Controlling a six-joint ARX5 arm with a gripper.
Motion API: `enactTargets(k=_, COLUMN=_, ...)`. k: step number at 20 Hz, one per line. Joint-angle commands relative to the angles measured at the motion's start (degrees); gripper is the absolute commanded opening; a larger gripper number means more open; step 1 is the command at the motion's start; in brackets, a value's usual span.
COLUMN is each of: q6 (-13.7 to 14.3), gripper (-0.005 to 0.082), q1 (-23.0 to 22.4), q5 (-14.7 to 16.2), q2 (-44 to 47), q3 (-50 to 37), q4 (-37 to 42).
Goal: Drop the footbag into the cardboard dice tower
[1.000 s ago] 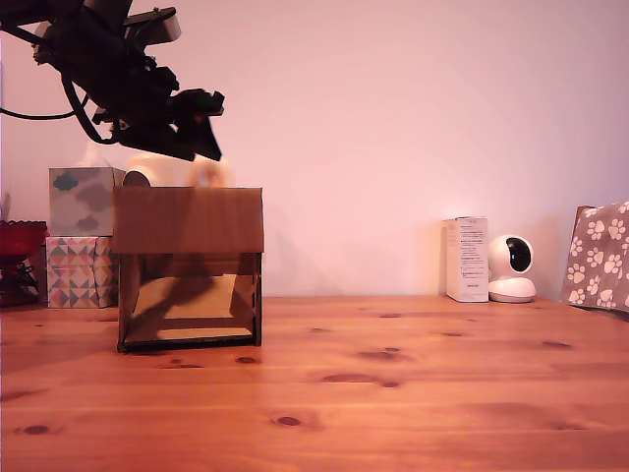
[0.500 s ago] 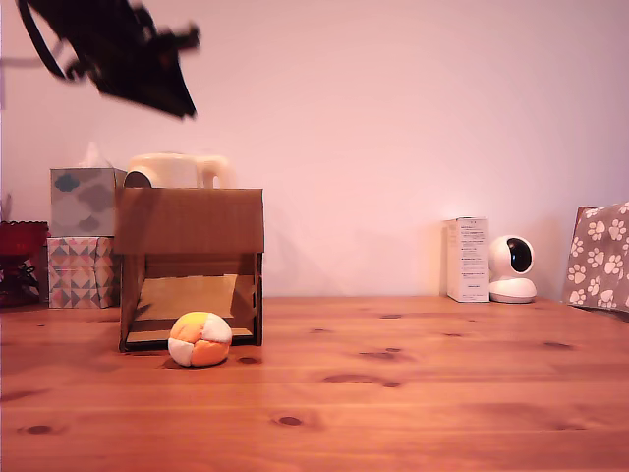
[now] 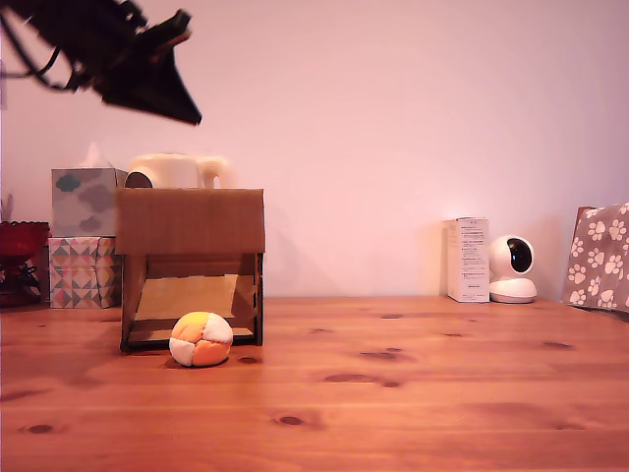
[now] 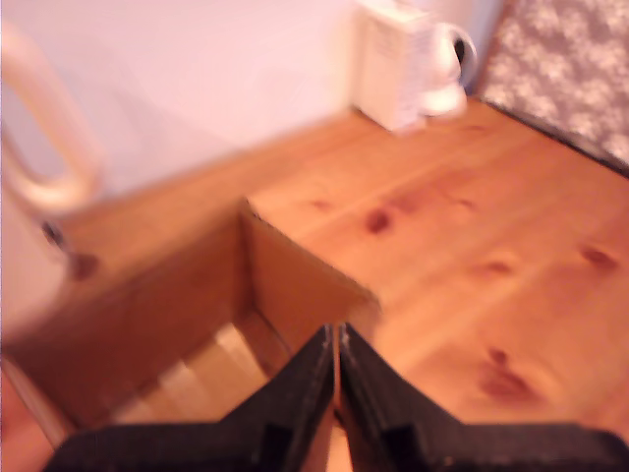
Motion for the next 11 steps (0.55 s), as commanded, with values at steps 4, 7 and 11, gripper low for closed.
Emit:
enactTargets(k=4, q6=-1.9, gripper=-0.0024, q1=-0.2, q5=1.8, q2=-8.1, q3=-13.9, q4=11.2)
enactTargets(k=7, q6=-3.1, gripper=-0.0024, q1=-0.2, q5=1.9, q2=-12.2, q3=-22.7, q4=16.5)
enactTargets(k=11, q6=-5.6, gripper=-0.0024, q1=-0.2, q5=1.8, q2=-17.3, q3=-32.1, q4=21.1)
